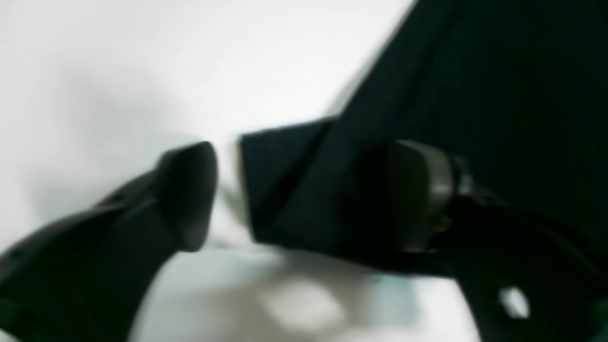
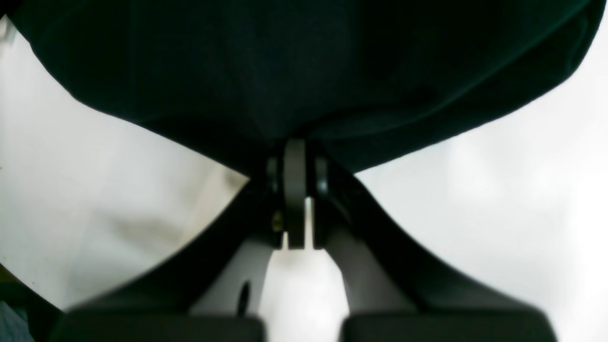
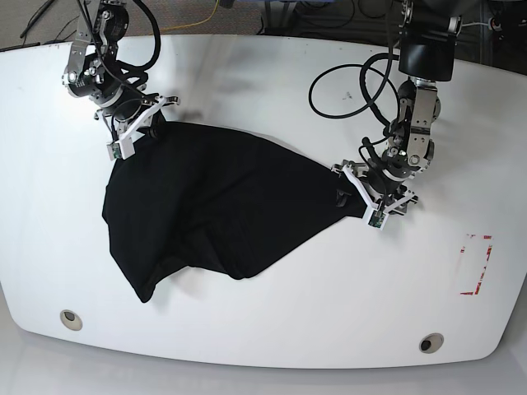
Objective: Layout the t-shirt on the table in an organized manner, then fold the t-shirt properly
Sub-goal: 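Lift the t-shirt with both grippers and pull the corners apart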
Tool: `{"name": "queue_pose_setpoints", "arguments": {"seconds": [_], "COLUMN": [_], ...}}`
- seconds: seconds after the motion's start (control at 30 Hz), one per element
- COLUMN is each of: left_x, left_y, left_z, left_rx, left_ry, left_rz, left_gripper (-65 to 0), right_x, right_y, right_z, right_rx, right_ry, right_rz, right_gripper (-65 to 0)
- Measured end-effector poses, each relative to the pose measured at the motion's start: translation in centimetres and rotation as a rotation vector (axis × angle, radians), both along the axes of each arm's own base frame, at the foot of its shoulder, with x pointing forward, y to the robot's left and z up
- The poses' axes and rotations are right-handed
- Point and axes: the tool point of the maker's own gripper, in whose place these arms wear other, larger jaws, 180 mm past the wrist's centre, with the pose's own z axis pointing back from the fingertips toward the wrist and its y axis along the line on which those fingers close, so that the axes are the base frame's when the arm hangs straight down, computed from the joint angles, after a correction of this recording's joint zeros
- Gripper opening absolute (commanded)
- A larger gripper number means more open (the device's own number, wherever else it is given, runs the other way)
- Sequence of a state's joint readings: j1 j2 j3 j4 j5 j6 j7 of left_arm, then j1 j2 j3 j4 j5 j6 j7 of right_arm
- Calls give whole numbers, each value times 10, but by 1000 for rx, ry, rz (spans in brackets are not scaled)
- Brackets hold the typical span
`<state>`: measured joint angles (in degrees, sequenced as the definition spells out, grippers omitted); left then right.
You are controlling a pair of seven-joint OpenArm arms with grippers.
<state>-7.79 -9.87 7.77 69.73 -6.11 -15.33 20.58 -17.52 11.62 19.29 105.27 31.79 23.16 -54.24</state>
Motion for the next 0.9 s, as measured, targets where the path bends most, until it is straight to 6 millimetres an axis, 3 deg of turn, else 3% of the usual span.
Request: {"name": "queue_pose_setpoints", "arguments": {"seconds": [0.27, 0.57, 0.77, 0.9], "left_x": [3, 3, 2, -10], "left_y": [-4, 2, 11, 18], "left_z": [-2, -2, 0, 1], "left_rx": [-19, -11, 6, 44], "left_ry": [2, 2, -1, 4], "left_rz": [-10, -17, -10, -23], "left_gripper": [-464, -646, -650, -650], "right_x": [1, 7, 9, 7], "right_y": [-12, -11, -8, -6], "right_z": [3, 7, 12, 20], "right_rx": [2, 3, 11, -1], "right_ry": [-12, -29, -45, -65], "right_rz": [-42, -41, -34, -22], "right_gripper": [-650, -650, -650, -650]}}
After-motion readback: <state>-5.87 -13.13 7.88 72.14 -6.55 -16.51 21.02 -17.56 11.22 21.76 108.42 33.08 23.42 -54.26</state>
